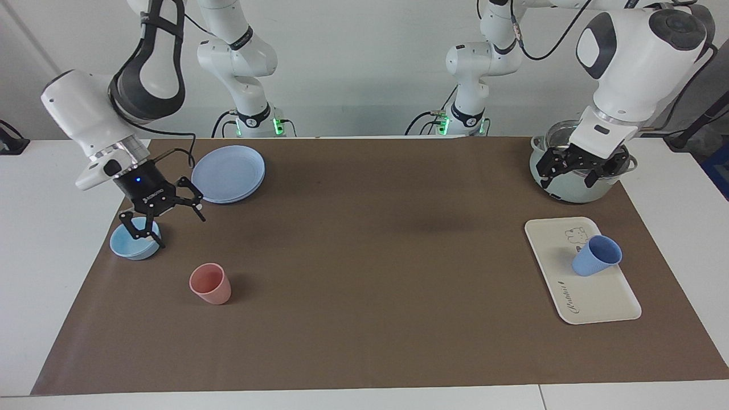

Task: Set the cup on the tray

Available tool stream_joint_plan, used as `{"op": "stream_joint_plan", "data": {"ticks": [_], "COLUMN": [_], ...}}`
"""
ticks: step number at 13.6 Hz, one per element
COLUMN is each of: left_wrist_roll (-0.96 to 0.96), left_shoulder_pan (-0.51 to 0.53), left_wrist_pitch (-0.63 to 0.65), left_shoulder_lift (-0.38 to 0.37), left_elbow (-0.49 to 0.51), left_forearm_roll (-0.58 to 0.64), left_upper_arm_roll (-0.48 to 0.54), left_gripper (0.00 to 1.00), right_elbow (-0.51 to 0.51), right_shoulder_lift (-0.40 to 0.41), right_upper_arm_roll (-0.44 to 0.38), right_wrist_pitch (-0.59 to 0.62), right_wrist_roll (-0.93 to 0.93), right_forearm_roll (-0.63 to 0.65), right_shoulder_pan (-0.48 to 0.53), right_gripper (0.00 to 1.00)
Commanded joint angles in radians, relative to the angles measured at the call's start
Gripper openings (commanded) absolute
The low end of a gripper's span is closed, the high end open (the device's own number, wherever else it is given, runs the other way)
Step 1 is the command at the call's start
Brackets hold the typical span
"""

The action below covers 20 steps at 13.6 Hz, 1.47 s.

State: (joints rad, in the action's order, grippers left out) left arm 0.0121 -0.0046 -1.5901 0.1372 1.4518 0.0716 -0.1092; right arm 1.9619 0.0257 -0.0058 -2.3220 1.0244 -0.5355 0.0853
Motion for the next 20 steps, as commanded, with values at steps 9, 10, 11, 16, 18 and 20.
{"op": "stream_joint_plan", "data": {"ticks": [9, 10, 11, 16, 18, 20], "left_wrist_roll": [0.002, 0.002, 0.002, 0.002, 0.002, 0.005], "left_shoulder_pan": [0.049, 0.049, 0.049, 0.051, 0.051, 0.049], "left_wrist_pitch": [-0.007, -0.013, -0.016, -0.024, -0.022, -0.024], "left_shoulder_lift": [-0.151, -0.151, -0.151, -0.151, -0.151, -0.151], "left_elbow": [0.174, 0.174, 0.176, 0.179, 0.177, 0.176], "left_forearm_roll": [-0.064, -0.067, -0.067, -0.067, -0.067, -0.067], "left_upper_arm_roll": [0.017, 0.017, 0.017, 0.019, 0.019, 0.019], "left_gripper": [1.0, 1.0, 1.0, 1.0, 1.0, 1.0], "right_elbow": [-0.111, -0.159, -0.187, -0.372, -0.393, -0.416], "right_shoulder_lift": [-0.072, -0.066, -0.066, -0.03, -0.044, -0.044], "right_upper_arm_roll": [0.017, 0.017, 0.017, 0.015, 0.004, -0.008], "right_wrist_pitch": [0.33, 0.41, 0.468, 0.739, 0.773, 0.811], "right_wrist_roll": [-0.838, -0.88, -0.926, -1.069, -1.106, -1.106], "right_forearm_roll": [0.569, 0.577, 0.577, 0.557, 0.551, 0.531], "right_shoulder_pan": [-0.171, -0.177, -0.18, -0.168, -0.163, -0.159], "right_gripper": [1.0, 1.0, 1.0, 1.0, 1.0, 1.0]}}
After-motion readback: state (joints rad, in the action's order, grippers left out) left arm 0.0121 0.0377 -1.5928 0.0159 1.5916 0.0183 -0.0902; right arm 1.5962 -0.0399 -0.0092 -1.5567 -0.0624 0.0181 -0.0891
